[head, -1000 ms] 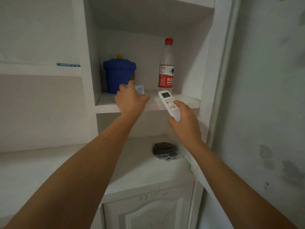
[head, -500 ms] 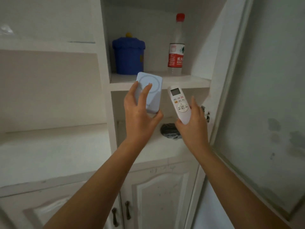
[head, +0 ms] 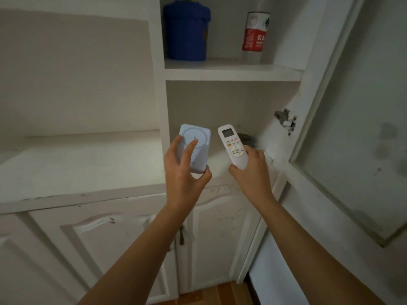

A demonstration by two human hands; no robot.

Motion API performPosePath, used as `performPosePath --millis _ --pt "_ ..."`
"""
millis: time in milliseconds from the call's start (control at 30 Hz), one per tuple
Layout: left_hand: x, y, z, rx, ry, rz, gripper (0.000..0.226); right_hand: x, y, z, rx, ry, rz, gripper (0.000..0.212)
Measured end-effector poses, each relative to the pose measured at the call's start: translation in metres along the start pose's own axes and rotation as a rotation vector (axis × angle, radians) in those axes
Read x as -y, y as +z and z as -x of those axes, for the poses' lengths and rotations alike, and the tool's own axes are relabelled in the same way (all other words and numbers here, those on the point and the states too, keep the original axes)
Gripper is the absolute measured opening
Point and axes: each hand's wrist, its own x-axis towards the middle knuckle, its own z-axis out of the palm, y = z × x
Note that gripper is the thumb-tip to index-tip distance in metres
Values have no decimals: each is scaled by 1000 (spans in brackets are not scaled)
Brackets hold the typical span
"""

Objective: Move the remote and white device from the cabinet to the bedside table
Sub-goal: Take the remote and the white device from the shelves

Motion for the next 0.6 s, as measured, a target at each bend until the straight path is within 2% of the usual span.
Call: performPosePath --millis 267,600 --pt "17 -46 63 -77 -135 -138 68 -6 13 33 225 -84 -60 57" --pt "10 -174 175 -272 -356 -533 57 50 84 132 687 -294 -214 56"
